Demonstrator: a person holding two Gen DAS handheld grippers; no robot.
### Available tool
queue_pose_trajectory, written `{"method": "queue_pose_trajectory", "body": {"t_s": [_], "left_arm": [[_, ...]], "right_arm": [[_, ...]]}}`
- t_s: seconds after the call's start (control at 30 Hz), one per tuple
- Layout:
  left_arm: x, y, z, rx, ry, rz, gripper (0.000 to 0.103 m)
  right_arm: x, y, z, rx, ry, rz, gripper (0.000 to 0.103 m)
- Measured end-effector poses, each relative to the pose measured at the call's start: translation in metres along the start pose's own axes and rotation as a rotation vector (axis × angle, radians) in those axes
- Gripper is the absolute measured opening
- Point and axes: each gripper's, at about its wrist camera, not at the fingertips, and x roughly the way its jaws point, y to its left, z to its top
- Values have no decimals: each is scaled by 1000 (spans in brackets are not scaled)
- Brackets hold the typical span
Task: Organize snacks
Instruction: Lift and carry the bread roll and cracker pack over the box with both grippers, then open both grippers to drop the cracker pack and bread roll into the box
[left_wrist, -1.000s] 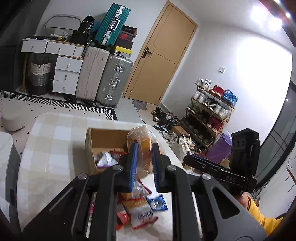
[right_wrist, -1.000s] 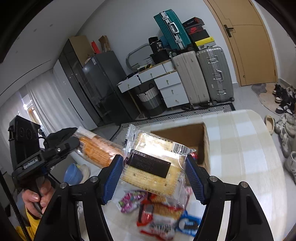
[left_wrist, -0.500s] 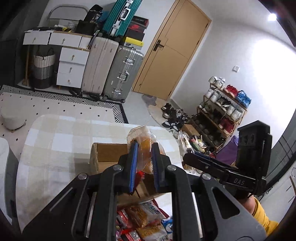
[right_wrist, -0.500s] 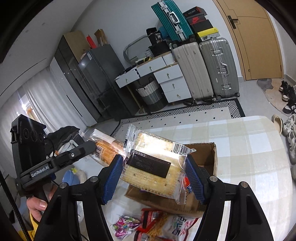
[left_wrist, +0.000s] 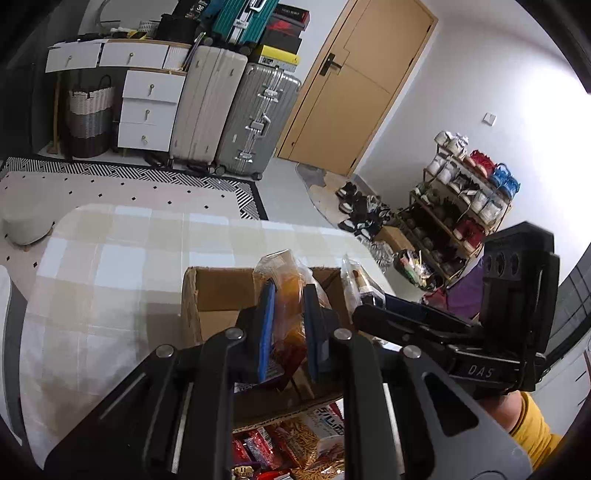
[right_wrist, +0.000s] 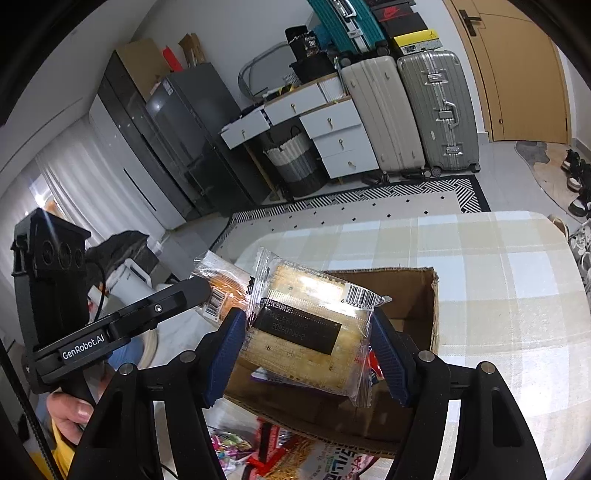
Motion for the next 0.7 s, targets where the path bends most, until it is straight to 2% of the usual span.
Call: {"method": "queue_pose_trajectory", "body": {"t_s": [0.33,0.7], "left_arm": [[30,-3,-14,51,40,37,12],[37,-12,-13,72,50,70,13]], "right_arm": [[18,1,-9,-68,21,-60,68],[28,-10,-12,-30,51,-76,69]]}}
